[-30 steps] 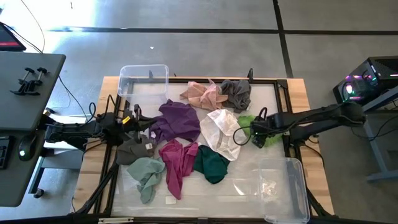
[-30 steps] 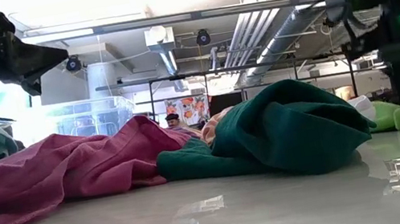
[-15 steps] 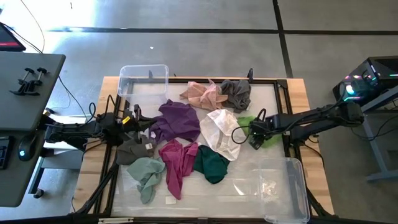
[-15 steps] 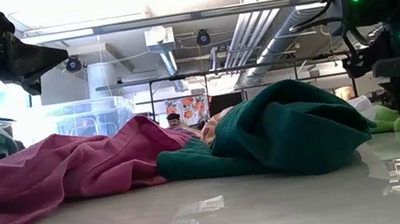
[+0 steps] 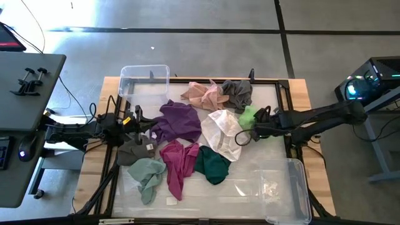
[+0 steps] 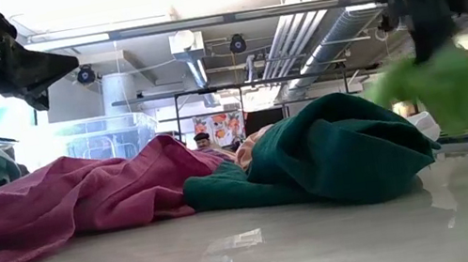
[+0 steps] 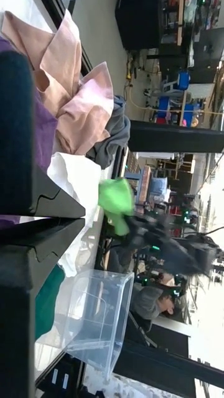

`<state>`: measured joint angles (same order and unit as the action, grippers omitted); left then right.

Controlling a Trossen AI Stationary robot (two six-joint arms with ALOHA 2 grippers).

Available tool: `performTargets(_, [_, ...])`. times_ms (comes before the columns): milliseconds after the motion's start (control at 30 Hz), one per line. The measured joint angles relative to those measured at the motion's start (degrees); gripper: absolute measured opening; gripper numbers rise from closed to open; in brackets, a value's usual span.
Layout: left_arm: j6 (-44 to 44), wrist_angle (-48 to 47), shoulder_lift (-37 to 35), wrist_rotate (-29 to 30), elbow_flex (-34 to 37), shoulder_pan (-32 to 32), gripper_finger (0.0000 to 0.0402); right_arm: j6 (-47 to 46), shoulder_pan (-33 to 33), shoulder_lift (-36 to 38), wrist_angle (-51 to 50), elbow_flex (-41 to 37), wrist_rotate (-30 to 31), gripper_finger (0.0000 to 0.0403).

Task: Sort microfiber towel by color & place in baskets
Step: Put the green microfiber towel into the bottom transparent bin

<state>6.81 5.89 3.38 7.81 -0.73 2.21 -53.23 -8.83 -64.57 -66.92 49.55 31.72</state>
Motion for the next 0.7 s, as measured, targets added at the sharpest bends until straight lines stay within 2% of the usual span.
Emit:
performTargets(133, [0.00,0.00,0.00,0.00,0.00,0.01,0.0000,-2.54,-6.97,0.04,-8.46,11.91,3.88,0.0014])
performTargets(333, [0.00,0.00,0.00,0.01,0.00,0.01,0.0000,-4.84,-18.15,-0.72,-10.21,24.08,6.53,0.0019])
performTargets(700, [0.02,0.00,0.00,0.02,0.00,-0.01,0.0000,-6.91,-36.30,-11.87,-13.29,43.89,-3.70,0.0017])
